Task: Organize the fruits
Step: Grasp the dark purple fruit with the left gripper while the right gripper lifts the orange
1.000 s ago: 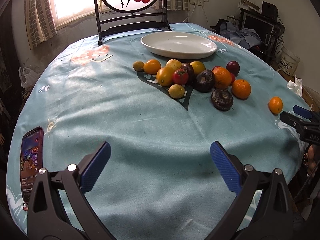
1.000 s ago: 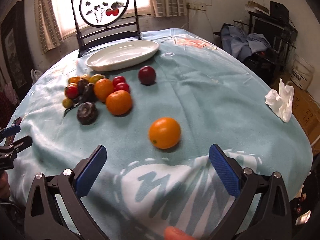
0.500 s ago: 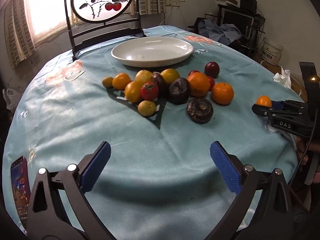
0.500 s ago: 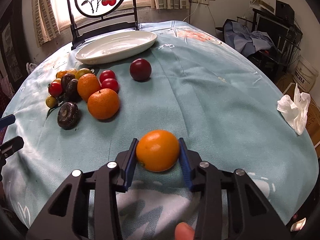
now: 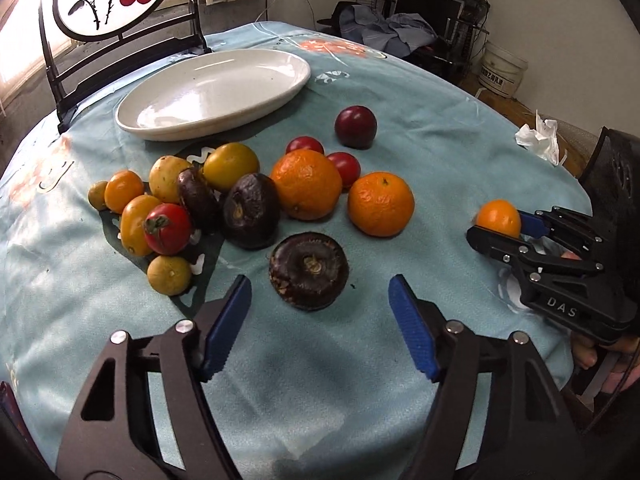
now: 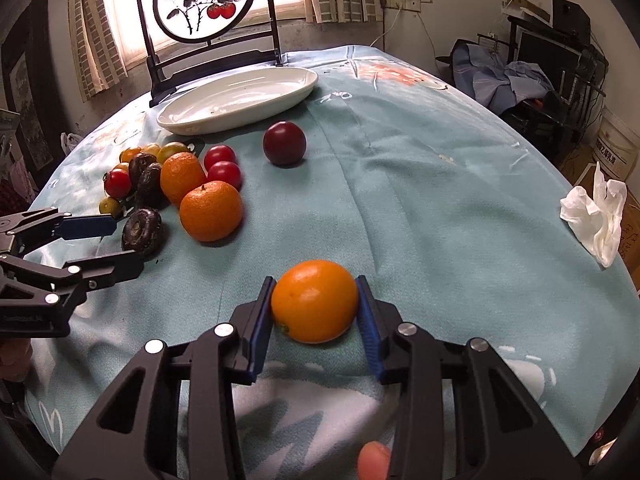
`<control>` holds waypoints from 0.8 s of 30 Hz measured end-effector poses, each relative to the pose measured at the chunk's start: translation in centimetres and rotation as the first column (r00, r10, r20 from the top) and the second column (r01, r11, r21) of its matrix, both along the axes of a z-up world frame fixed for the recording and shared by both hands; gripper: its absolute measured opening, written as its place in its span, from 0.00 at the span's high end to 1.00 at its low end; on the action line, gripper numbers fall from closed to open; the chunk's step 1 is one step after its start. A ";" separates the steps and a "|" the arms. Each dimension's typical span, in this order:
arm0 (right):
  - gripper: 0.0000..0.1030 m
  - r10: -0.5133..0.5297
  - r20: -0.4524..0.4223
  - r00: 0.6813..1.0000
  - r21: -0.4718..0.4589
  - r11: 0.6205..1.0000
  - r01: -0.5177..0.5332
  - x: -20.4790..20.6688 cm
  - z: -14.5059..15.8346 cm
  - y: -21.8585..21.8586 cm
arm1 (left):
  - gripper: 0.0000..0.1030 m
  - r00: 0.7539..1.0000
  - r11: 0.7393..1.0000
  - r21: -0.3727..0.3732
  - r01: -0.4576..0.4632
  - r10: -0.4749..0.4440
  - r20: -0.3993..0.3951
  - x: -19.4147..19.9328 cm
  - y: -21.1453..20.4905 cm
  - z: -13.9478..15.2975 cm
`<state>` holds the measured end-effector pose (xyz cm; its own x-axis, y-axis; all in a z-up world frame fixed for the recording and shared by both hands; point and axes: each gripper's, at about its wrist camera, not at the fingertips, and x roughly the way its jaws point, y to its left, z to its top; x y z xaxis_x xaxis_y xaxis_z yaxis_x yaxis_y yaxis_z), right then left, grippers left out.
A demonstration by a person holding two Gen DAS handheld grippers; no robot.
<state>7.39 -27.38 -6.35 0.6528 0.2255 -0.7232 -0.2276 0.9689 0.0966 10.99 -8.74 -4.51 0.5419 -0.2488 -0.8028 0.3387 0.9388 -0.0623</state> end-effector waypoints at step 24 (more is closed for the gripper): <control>0.61 0.084 0.072 0.994 0.049 0.995 -0.087 1.3 3.9 2.0 | 0.58 0.994 0.996 -0.029 0.084 -0.082 0.070 0.8 3.3 4.4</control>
